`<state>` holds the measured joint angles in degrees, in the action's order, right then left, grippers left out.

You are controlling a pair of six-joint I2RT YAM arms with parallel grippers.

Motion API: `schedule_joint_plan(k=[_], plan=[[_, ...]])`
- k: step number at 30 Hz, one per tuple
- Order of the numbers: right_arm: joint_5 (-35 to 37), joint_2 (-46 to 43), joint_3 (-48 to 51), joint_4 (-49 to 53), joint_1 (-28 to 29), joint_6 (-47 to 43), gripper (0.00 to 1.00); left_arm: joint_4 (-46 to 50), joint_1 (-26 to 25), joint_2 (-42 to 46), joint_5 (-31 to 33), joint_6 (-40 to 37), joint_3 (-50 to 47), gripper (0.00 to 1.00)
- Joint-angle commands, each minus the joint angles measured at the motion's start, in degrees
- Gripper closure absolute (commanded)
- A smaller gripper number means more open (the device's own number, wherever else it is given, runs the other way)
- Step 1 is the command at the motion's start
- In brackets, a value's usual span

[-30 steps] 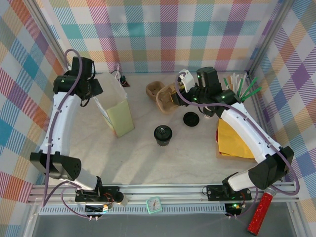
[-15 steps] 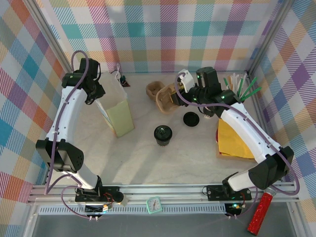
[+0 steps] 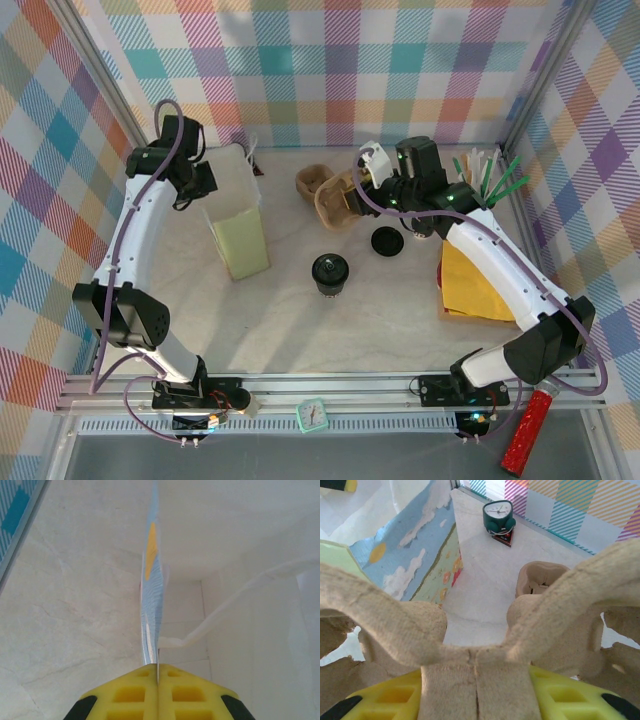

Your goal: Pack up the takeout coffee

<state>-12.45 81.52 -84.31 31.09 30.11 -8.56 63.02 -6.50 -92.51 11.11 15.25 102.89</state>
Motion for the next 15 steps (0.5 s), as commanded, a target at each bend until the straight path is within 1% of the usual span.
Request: schedule_joint_plan(k=[1, 4, 9, 12, 13, 15], plan=[[-0.1, -1.4, -0.2, -0.5, 0.5, -0.8, 0.56, 0.0, -1.9, 3.1, -1.8, -5.9, 3.7, 1.00], [-0.2, -1.2, -0.4, -0.5, 0.6, -0.9, 0.56, 0.7, -3.0, 3.2, -0.2, -8.7, 5.8, 1.00], [-0.2, -1.2, -0.7, -0.6, 0.8, -1.1, 0.56, 0.0, -3.8, 4.0, -4.4, -12.5, 6.4, 1.00], [-0.1, -1.1, -0.9, -0.7, 1.0, -1.4, 0.56, -0.7, -5.5, 4.3, -5.1, -14.4, 5.7, 1.00], [0.0, -1.1, -0.9, -0.8, 1.1, -1.5, 0.56, -0.8, -6.4, 4.4, -5.0, -15.4, 5.4, 1.00], [0.1, -1.1, -1.0, -0.7, 1.2, -1.9, 0.56, -0.9, -8.2, 4.4, -2.3, -17.9, 4.7, 1.00]])
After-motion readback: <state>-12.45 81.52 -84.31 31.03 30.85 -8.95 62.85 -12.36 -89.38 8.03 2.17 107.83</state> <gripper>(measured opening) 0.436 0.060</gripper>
